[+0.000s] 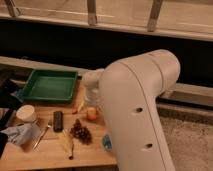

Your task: Place apple in table surface

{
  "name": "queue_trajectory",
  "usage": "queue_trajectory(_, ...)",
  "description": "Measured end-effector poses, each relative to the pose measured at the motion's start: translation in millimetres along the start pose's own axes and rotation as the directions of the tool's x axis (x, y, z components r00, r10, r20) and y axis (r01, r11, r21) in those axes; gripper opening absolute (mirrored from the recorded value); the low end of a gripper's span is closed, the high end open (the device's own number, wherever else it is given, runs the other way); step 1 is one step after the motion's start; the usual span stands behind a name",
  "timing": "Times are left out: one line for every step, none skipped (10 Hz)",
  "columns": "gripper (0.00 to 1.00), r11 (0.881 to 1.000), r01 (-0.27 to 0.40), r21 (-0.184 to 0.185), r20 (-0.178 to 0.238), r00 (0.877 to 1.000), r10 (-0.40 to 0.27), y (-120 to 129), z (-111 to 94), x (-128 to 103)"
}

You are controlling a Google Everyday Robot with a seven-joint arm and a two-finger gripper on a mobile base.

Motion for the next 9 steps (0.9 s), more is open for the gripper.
queue_trajectory(0.67, 1.000, -0.012, -0.005, 0.005, 1.000, 0.012, 1, 2, -3)
queue_trajectory(0.59, 1.000, -0.018, -0.007, 0.006, 1.000, 0.018, 1, 4, -4)
queue_trajectory(0.47, 1.000, -0.024, -0.014, 0.007, 1.000, 0.024, 2, 5, -6)
queue_trajectory(0.37, 0.999, -0.028, -0.017, 0.007, 1.000, 0.028, 2, 6, -7)
queue_trajectory(0.26, 0.999, -0.033, -0.017, 0.005, 0.999, 0.033, 2, 7, -9)
queue_trajectory(0.17, 0.999, -0.034, -0.016, 0.007, 0.999, 0.034, 1, 6, -11)
queue_trajectory(0.07, 0.999, -0.032, -0.016, 0.011, 0.999, 0.032, 1, 4, -11)
queue_trajectory(0.01, 0.999, -0.028, -0.016, 0.018, 0.999, 0.028, 1, -3, -10)
queue_trajectory(0.00, 1.000, -0.022, -0.018, 0.028, 0.999, 0.022, 1, -12, -8)
